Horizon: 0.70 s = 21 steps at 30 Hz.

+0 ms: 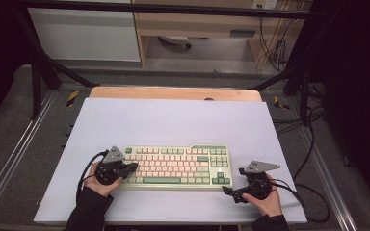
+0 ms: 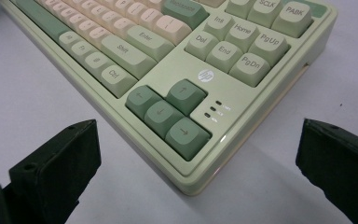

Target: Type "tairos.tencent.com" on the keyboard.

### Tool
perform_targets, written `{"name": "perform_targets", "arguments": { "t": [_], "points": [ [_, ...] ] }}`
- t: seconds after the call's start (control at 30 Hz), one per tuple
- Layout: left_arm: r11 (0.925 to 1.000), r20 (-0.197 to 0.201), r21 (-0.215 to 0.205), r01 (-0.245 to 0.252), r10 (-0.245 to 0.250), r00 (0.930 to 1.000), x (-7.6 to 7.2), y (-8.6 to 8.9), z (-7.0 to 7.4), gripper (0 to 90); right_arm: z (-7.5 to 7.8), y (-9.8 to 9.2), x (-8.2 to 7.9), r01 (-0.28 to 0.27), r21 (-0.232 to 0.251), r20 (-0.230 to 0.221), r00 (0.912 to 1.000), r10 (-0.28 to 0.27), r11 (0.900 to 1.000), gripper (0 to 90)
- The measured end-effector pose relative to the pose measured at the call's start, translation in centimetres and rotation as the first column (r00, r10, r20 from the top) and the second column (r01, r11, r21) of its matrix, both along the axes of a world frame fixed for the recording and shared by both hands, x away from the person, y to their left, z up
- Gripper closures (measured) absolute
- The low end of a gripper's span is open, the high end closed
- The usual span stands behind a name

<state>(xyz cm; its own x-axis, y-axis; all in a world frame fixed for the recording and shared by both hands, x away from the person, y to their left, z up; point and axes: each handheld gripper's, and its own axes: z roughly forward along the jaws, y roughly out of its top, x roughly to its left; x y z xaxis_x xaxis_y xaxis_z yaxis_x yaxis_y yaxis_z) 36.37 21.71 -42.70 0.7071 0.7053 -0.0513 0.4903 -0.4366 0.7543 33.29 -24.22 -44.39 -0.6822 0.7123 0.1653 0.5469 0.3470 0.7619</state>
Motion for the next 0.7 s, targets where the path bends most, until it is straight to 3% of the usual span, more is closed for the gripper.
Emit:
{"name": "perform_targets", "arguments": {
  "t": [0.2,0.5,0.7],
  "points": [
    [1.0,-0.002,0.003,0.003,-0.003,1.0,0.0,-0.1,-0.3,89.8,0.1,0.0,0.0,0.002,0.001,0.004,1.0,-0.002,1.0,0.4],
    [0.9997,0.007,-0.025,0.0,0.0,1.0,-0.5,0.4,0.3,89.6,0.5,0.1,-0.1,0.002,0.027,0.011,0.9999,-0.002,1.0,0.6],
    [0.9988,0.012,-0.05,0.003,-0.003,0.9999,-0.7,0.7,0.7,89.5,1.1,0.8,-0.1,-0.012,0.018,0.036,0.9993,0.011,1.0,2.6]
  ]
}}
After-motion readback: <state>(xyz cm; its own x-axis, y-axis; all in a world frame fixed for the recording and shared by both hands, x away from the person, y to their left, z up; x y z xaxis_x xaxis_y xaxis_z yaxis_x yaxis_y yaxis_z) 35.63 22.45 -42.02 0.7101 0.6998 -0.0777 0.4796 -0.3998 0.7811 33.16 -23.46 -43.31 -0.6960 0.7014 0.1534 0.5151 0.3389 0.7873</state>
